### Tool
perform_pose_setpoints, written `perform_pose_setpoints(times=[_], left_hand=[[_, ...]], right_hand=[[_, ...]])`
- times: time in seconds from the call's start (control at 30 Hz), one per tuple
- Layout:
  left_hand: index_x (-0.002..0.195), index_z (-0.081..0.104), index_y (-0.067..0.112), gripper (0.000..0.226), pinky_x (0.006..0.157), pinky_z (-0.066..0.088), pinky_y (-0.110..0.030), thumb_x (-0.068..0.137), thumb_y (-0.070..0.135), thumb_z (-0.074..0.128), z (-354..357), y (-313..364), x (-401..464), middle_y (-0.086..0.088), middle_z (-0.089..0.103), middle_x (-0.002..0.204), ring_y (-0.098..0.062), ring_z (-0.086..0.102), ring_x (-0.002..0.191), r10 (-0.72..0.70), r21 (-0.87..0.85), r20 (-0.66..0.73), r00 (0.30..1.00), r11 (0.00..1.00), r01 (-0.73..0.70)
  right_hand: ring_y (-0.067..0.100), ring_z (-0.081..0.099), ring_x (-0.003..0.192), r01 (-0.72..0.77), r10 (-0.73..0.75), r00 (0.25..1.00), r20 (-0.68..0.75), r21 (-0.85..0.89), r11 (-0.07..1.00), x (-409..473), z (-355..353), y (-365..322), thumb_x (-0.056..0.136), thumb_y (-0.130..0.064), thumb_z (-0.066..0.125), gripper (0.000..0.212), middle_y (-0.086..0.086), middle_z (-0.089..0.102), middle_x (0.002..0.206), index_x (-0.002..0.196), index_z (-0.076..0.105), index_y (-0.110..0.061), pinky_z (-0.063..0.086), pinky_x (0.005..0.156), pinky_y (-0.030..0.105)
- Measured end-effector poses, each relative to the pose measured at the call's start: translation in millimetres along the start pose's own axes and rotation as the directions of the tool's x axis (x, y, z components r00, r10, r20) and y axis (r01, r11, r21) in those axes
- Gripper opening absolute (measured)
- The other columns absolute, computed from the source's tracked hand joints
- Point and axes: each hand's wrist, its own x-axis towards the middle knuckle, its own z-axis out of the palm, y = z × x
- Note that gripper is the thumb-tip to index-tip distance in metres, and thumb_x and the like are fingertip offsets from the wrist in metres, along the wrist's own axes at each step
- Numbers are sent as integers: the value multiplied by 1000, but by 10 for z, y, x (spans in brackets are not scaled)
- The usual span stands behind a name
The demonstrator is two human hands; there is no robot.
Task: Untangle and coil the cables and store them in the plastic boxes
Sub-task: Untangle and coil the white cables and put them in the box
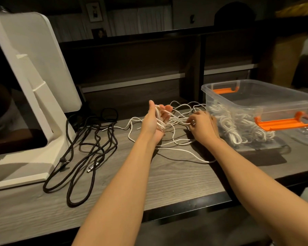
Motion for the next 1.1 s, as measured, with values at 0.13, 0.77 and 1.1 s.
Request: perform_pose_setpoints(times=[0.13,0.77,1.1], left_hand=[[66,46,14,50,45,46,-20,101,49,37,-39,66,-16,4,42,49,-6,39,39,-96,-94,-65,993,992,90],[79,51,14,49,45,29,-14,98,57,35,29,-46,-63,6,41,59,-5,32,48,-300,830,281,912,553,-74],[115,62,18,32,48,34,-18,103,40,41,-43,-94,48,-4,62,95,-6,40,54,148,534,-51,988,839,-98]], right_hand=[[24,46,117,-1,2,999,-42,27,1000,5,21,9,96,-27,52,27,7,58,122,112,68,-12,32,97,38],[17,58,76,103,-70,979,-191,168,980,-51,-41,-161,91,-26,62,14,3,69,82,95,72,-17,40,65,29],[21,46,113,-7,6,998,64,22,1000,-10,-25,7,96,-36,52,20,0,67,100,102,67,-23,26,96,37]])
